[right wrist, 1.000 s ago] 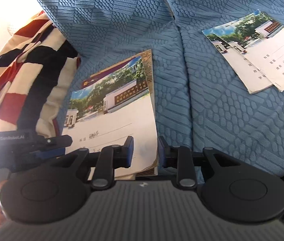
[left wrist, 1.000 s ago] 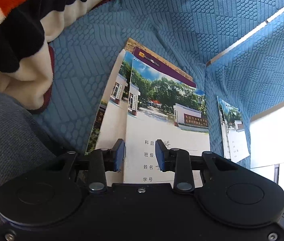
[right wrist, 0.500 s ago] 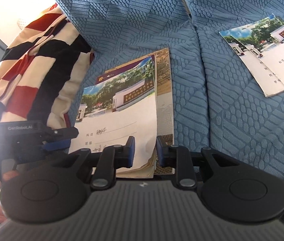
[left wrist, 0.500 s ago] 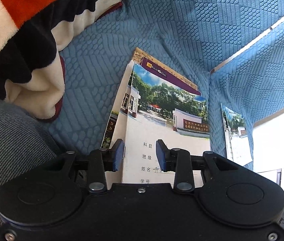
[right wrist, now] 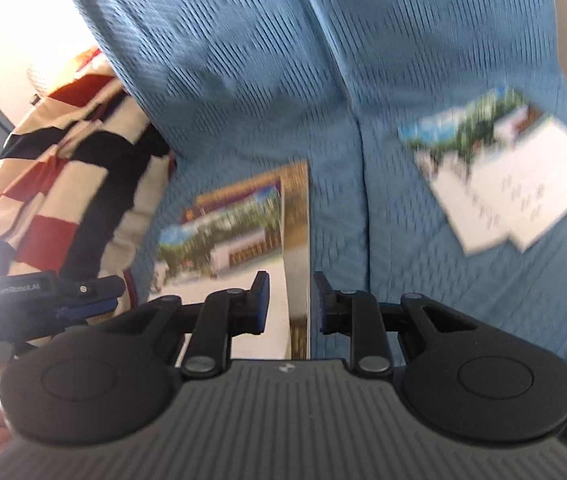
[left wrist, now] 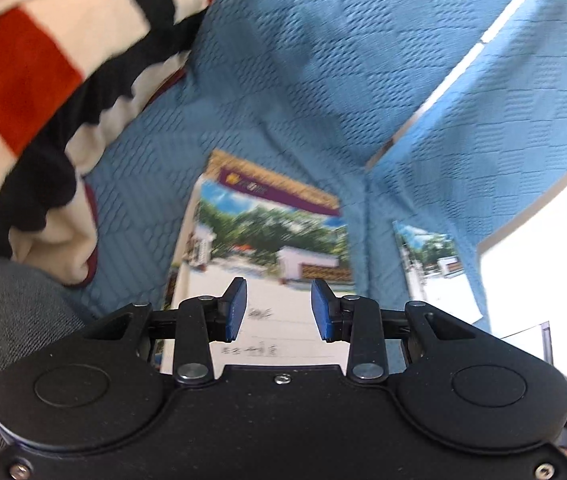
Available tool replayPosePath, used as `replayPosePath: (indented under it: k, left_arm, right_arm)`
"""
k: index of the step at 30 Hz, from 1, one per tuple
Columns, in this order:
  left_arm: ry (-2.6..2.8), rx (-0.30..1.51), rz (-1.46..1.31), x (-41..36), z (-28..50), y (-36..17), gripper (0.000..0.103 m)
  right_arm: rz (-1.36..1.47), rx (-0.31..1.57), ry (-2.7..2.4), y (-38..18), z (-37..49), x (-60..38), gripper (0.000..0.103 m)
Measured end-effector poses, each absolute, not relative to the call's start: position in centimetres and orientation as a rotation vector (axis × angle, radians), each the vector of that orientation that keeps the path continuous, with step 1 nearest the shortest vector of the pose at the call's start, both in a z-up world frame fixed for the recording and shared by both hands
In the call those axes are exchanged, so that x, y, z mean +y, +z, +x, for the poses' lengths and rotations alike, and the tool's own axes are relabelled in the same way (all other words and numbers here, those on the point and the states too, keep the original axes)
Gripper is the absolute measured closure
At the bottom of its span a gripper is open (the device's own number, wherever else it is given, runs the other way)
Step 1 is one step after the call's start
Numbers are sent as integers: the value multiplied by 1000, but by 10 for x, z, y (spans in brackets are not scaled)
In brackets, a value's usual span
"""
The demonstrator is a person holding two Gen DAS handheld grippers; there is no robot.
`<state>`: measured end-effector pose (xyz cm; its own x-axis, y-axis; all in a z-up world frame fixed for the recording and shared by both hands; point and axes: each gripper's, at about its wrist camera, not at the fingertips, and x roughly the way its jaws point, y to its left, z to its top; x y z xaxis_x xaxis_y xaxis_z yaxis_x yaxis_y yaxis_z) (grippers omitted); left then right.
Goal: Organize objects
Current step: 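Withdraw both tools up and away from the book stack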
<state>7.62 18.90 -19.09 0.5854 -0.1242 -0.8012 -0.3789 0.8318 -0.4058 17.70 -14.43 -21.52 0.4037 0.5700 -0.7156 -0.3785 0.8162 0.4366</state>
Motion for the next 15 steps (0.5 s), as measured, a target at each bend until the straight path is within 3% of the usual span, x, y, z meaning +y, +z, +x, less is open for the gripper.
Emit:
replayPosePath:
  k: [7, 15]
  left_arm:
    - [142, 855, -515, 164, 70, -142, 67]
    - [62, 807, -465, 128, 63, -105, 61]
  right_arm:
    - [219, 830, 566, -159, 165, -163, 77]
    - [214, 774, 562, -124, 147, -187, 76]
